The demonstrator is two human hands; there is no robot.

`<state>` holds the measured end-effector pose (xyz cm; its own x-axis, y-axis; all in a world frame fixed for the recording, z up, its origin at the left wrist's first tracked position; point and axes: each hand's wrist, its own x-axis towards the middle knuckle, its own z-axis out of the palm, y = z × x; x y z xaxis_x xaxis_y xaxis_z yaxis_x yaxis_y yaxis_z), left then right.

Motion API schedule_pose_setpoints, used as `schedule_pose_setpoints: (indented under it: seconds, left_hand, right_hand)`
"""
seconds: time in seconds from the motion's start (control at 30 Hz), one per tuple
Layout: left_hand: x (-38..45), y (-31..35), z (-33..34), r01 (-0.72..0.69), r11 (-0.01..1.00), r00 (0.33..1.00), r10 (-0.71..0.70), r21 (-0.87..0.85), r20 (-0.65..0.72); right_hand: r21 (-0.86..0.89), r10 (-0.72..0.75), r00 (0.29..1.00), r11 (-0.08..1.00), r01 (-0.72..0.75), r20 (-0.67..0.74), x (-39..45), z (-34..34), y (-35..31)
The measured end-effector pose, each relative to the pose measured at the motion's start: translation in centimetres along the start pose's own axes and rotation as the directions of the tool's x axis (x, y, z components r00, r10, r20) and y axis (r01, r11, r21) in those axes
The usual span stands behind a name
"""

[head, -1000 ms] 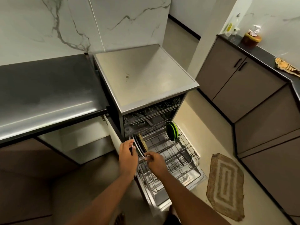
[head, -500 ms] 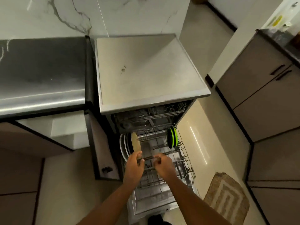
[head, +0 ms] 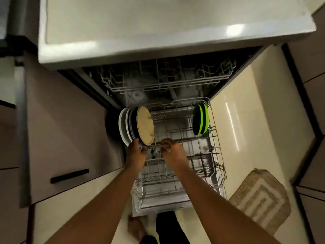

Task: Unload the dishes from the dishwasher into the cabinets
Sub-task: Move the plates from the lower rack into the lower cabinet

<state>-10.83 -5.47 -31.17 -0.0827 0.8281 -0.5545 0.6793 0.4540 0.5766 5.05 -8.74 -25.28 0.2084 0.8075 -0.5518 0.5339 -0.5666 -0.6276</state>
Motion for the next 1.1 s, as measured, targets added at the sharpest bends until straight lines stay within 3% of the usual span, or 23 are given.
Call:
schedule_pose_setpoints:
  seconds: [0.2, 0.43, 0.57, 0.7, 0.77, 0.87, 0.97, 1.1]
  left_hand:
    - [6.9, -2.3, 4.0, 0.085, 0.989, 0.992, -0.095, -0.121, -0.08]
    - [11.5, -2.5, 6.8, 0.075, 0.997, 0.969, -0.08, -0.032, -0.234]
    - [8.3, -3.6, 5.7, 0.036, 0.999, 0.938, -0.029, 0.014, -0.344]
    - [1.1, -5.0, 3.4, 0.014, 0.982, 0.916, -0.088, -0.187, -0.391]
    - [-1.9, -6.1, 1.9, 0.026, 0.915, 0.91, -0.189, -0.402, -0.37]
    - [-5.2, -7.9, 0.7, 0.144, 0.609, 0.903, -0.403, -0.78, -0.149]
    - [-7.6, -9.9, 0.4, 0.206, 0.418, 0.883, -0.47, -0.885, -0.017]
    - [-9.3, -12.4, 0.3, 0.244, 0.296, 0.854, -0.517, -0.924, 0.06]
  right_hand:
    - [0.068, 0.005, 0.999, 0.998, -0.003, -0.033, 4.3, 2.4, 4.9]
    - [0.27, 0.16, 0.987, 0.951, -0.151, -0.011, 6.3, 4.8, 10.1]
    - [0.294, 0.202, 0.979, 0.936, -0.192, -0.006, 5.2, 5.2, 10.9]
    - [0.368, 0.193, 0.981, 0.914, -0.169, -0.029, 4.3, 4.2, 9.8]
    - [0.431, 0.216, 0.976, 0.882, -0.193, -0.006, 4.2, 3.7, 8.2]
    - [0.405, 0.235, 0.972, 0.89, -0.21, -0.012, 4.6, 3.9, 6.5]
    - [0.351, 0.175, 0.983, 0.925, -0.144, -0.059, 5.1, 4.3, 4.8]
    - [0.192, -0.011, 0.993, 0.981, 0.033, -0.116, 6.1, 6.4, 2.6]
